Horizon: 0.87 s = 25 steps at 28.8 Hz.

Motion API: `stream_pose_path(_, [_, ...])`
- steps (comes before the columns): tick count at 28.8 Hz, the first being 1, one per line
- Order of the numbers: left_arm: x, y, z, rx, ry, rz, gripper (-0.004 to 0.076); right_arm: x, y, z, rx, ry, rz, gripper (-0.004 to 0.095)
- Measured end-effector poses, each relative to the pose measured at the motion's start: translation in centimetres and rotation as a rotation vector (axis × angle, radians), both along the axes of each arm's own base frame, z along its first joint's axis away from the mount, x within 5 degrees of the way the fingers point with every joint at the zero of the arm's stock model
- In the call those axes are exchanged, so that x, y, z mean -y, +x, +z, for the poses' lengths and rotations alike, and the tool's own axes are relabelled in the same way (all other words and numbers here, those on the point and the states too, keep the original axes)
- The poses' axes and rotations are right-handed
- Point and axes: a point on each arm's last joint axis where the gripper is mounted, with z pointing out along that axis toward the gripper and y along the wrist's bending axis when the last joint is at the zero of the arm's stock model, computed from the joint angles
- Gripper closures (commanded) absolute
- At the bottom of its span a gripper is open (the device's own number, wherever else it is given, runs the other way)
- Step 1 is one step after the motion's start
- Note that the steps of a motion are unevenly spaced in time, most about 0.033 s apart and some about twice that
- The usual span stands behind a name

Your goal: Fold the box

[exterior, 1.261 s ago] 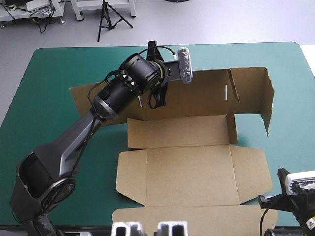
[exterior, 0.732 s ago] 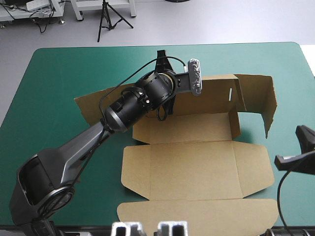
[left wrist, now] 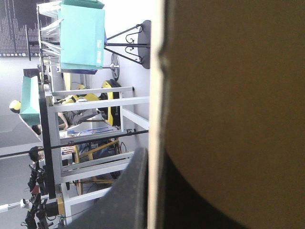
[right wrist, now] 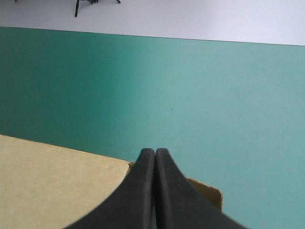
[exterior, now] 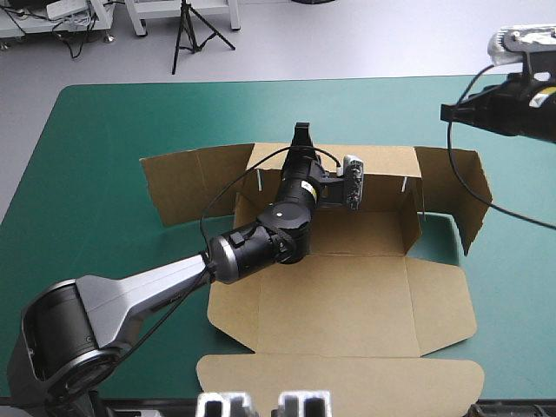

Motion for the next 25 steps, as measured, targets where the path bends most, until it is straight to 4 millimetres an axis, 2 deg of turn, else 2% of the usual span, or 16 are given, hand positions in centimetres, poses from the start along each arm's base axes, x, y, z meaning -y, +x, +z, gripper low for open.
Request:
stream_pose_path(3, [0.0, 0.0, -0.1, 0.004, -0.005, 0.0, 0.0733, 0.0, 3.2, -1.4, -0.06, -0.006, 0.005, 0.0925])
stream_pose_path(7, [0.0, 0.0, 0.0, 0.003, -0.011, 0.001, 0.0733, 0.3, 6.3, -3.7, -0.153, -0.003, 0.023, 0.0926])
stream_pose_path(8, [0.0, 0.0, 0.0, 0.004, -0.011, 0.001, 0.0733, 0.7, 7.6, -5.1, -0.205, 0.012, 0.027, 0.0926])
stream_pose_path(11, [0.0, 0.0, 0.0, 0.004, -0.011, 0.001, 0.0733, 1.8, 9.4, -7.6, -0.3, 0.031, 0.03, 0.0926])
stream_pose_path(16, [0.0, 0.0, 0.0, 0.001, -0.026, 0.008, 0.0733, 2.8, 11.0, -10.8, -0.432, 0.042, 0.066, 0.0925])
stream_pose_path(25, [0.0, 0.0, 0.0, -0.003, -0.054, 0.019, 0.0733, 2.9, 11.1, -12.3, -0.492, 0.049, 0.099, 0.0926])
